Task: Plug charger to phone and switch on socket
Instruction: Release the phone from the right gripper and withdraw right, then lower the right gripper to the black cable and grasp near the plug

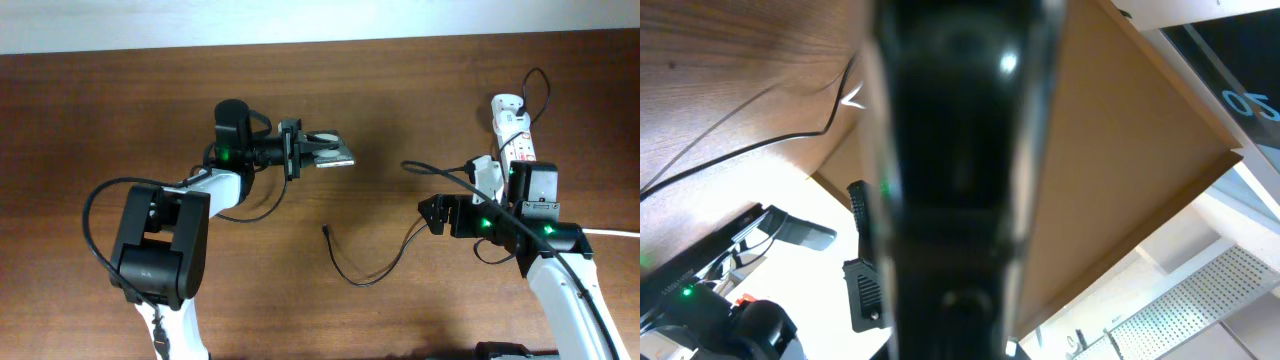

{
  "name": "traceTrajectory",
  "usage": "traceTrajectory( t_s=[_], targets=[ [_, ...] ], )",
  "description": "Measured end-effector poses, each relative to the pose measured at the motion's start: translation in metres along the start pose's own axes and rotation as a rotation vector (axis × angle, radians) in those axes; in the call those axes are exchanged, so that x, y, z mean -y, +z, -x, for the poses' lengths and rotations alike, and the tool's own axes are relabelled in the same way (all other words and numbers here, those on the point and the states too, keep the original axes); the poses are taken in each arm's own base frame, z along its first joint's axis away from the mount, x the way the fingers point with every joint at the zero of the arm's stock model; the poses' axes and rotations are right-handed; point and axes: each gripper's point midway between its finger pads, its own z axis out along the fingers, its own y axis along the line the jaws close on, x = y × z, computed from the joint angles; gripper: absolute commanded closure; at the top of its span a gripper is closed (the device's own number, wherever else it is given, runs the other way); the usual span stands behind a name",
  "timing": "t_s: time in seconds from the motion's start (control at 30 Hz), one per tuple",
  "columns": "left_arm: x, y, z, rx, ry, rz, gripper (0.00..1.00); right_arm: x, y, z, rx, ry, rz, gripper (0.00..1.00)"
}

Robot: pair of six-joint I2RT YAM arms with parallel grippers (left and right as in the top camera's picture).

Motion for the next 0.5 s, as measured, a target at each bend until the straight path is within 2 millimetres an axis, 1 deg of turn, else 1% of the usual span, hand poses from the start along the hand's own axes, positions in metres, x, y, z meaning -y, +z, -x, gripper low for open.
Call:
traceTrajectory(
  t_s=[0.1,0.23,0.33,0.37,0.47,0.5],
  targets=[
    [0.000,0.000,0.000,0.000,0.000,0.000,1.00,-0.005,0.000,0.001,0.001,0.061,0.030,0.01],
    [0.000,0.000,0.000,0.000,0.000,0.000,1.00,-0.028,-0.002,0.004,0.005,0.082,0.165,0.01],
    [0.000,0.000,0.000,0.000,0.000,0.000,1.00,-0.047,-0.005,0.003,-0.004,0.057,0.266,0.01],
    [0.000,0.000,0.000,0.000,0.000,0.000,1.00,-0.055,-0.004,0.000,-0.013,0.028,0.287,0.01],
    [0.000,0.000,0.000,0.000,0.000,0.000,1.00,-0.088,0.000,-0.015,-0.052,-0.113,0.308,0.01],
    [0.000,0.000,0.000,0.000,0.000,0.000,1.00,-0.106,0.003,-0.026,-0.076,-0.205,0.293,0.01]
  ],
)
